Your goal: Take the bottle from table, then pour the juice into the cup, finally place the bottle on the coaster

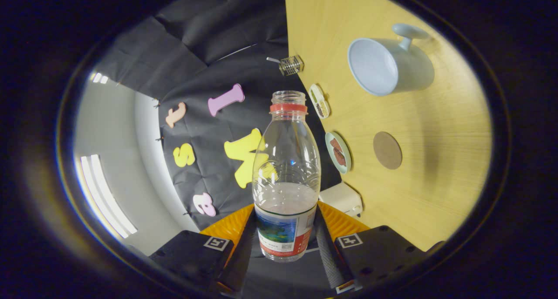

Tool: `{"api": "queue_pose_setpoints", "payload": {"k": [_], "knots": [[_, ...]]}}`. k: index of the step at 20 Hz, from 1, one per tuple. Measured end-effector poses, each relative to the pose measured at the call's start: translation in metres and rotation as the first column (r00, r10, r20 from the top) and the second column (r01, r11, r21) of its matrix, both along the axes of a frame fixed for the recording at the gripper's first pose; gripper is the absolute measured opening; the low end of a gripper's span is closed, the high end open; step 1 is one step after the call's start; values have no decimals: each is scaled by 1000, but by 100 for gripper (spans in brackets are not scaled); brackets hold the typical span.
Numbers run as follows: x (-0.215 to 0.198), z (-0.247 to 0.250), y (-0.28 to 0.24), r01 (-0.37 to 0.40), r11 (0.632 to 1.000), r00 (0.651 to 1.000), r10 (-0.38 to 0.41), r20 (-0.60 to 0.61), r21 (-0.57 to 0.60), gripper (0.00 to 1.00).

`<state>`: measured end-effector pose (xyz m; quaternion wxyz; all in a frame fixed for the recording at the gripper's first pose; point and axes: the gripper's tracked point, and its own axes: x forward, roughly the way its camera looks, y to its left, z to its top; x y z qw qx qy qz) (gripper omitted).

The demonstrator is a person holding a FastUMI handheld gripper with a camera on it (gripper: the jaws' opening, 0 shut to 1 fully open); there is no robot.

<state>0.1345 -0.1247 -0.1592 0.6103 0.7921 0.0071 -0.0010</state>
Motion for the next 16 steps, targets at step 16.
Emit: {"api": "queue_pose_setpoints", "payload": {"k": [16], "knots": [[-40, -9, 37, -206, 509, 978, 125, -165, -836, 75]]}}
